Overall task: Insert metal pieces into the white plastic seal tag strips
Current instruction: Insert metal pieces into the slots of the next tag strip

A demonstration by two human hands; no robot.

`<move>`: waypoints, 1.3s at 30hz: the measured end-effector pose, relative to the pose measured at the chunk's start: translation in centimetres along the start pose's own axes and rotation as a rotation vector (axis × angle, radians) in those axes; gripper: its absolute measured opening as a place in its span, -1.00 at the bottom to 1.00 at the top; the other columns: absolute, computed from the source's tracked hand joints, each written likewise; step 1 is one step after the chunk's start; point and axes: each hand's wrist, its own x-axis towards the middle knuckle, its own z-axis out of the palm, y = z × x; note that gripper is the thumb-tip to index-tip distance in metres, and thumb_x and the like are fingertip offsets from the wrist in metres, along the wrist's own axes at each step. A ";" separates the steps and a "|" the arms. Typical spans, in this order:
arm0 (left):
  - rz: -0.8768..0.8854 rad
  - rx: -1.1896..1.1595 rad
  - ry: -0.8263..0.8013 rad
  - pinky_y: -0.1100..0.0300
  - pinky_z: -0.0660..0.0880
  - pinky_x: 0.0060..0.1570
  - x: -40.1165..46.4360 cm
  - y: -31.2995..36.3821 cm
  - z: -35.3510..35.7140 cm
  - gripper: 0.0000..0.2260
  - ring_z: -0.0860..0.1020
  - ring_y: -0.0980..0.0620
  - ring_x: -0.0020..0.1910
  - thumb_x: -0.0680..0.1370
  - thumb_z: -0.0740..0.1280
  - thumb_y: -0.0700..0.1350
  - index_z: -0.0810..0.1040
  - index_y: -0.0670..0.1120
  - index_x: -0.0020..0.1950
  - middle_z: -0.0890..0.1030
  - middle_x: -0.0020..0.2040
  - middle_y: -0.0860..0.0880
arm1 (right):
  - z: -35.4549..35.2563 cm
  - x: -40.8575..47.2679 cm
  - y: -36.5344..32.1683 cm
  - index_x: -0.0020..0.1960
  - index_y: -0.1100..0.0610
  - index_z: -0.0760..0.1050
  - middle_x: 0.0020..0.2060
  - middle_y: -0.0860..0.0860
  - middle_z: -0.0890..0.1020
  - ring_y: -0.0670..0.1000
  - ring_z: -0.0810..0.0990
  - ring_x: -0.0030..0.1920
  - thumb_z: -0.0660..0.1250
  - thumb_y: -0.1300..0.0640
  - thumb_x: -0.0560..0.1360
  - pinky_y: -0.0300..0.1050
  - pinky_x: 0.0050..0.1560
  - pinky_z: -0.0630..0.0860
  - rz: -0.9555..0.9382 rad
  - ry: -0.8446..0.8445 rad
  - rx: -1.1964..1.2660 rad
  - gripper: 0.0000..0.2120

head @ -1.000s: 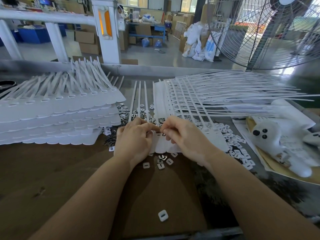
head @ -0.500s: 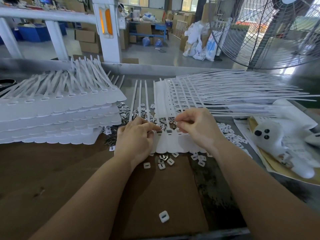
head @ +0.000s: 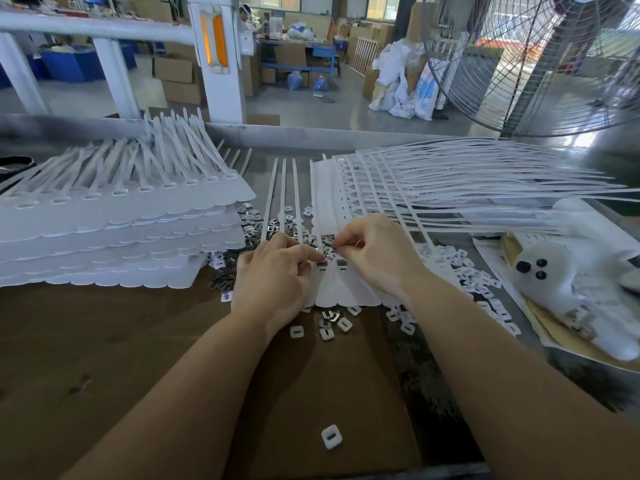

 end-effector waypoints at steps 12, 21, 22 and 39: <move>-0.044 -0.010 0.055 0.14 0.16 0.10 -0.5 0.6 -0.4 -0.87 0.43 0.10 0.04 0.53 0.28 -0.05 0.62 0.10 -0.03 0.46 -0.10 0.13 | 1.1 1.4 -1.5 -0.08 0.03 0.65 -0.12 -0.02 0.66 0.01 0.60 -0.07 0.33 0.21 0.47 -0.05 0.01 0.55 0.019 -0.059 -0.192 -0.85; -0.046 -0.019 0.073 0.18 0.12 0.08 -0.7 0.5 -0.4 -0.86 0.42 0.12 0.01 0.52 0.28 -0.06 0.62 0.11 -0.04 0.45 -0.14 0.12 | 2.3 2.3 -3.0 -0.04 0.06 0.65 -0.10 0.01 0.65 0.04 0.59 -0.07 0.34 0.20 0.46 -0.05 0.00 0.55 -0.006 -0.146 -0.225 -0.85; -0.044 -0.018 0.073 0.19 0.11 0.08 -0.7 0.5 -0.4 -0.86 0.42 0.12 0.01 0.52 0.28 -0.06 0.62 0.11 -0.03 0.45 -0.13 0.12 | 2.4 2.3 -3.1 -0.05 0.07 0.65 -0.12 0.01 0.65 0.03 0.59 -0.09 0.34 0.22 0.46 -0.06 -0.01 0.55 0.006 -0.136 -0.229 -0.85; -0.029 0.004 0.082 0.20 0.08 0.05 -0.7 0.4 -0.2 -0.85 0.41 0.11 0.03 0.52 0.26 -0.07 0.60 0.11 -0.02 0.43 -0.13 0.13 | 3.2 2.5 -2.8 0.02 0.14 0.57 -0.03 0.05 0.62 0.06 0.58 0.00 0.34 0.21 0.47 -0.01 0.06 0.53 0.117 -0.072 -0.171 -0.87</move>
